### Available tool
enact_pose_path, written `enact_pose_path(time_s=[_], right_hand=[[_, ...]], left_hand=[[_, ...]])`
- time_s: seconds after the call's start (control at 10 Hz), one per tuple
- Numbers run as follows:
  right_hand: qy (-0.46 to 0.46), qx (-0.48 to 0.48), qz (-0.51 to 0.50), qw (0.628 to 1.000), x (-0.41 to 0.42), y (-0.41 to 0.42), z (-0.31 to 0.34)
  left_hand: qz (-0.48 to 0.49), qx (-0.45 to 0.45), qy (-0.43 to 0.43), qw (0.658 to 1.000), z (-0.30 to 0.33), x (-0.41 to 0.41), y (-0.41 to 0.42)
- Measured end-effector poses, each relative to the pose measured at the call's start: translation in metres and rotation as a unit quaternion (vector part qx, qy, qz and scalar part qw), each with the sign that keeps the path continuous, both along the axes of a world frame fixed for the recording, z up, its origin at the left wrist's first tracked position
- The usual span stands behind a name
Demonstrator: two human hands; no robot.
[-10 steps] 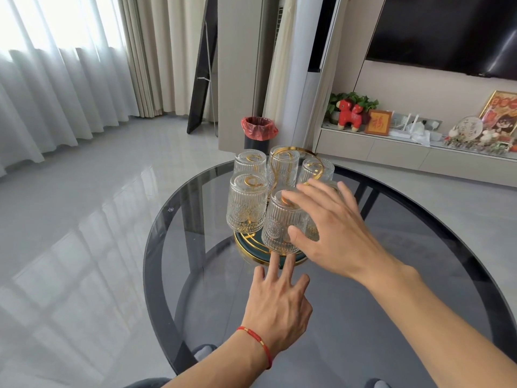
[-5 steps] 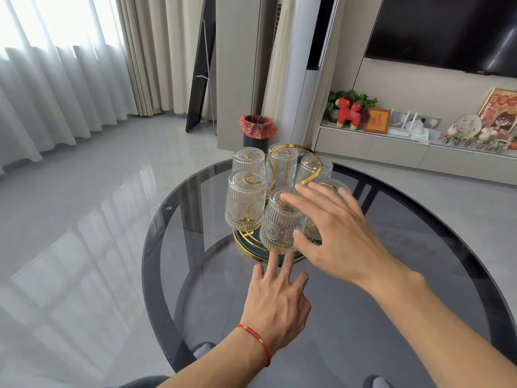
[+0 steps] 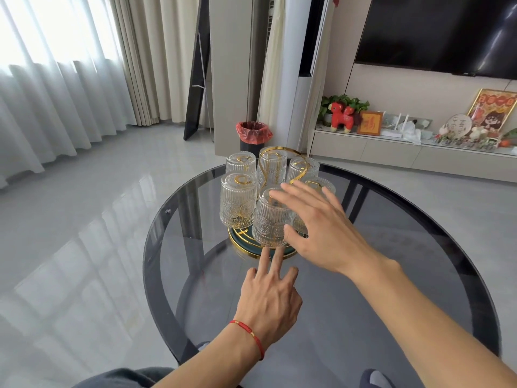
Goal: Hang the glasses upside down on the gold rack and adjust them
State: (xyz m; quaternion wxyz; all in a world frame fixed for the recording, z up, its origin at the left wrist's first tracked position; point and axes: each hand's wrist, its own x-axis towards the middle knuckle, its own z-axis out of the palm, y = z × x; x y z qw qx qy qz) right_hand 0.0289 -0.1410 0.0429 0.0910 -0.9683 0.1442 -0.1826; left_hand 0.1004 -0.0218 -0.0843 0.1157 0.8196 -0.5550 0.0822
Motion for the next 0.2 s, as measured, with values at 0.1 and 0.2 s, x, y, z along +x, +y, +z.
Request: enact_pose_path(time_s=[0.1,0.2], right_hand=[[-0.062,0.051,0.013,0.997,-0.016,0.012,0.007],[-0.163,0.144,0.013,0.976,-0.049,0.021,0.014]], left_hand=[[0.006,-0.016,0.049,0.999,0.015,-0.011,0.015],[-0.002,-0.155,0.133,0.979,0.032,-0.020,0.043]])
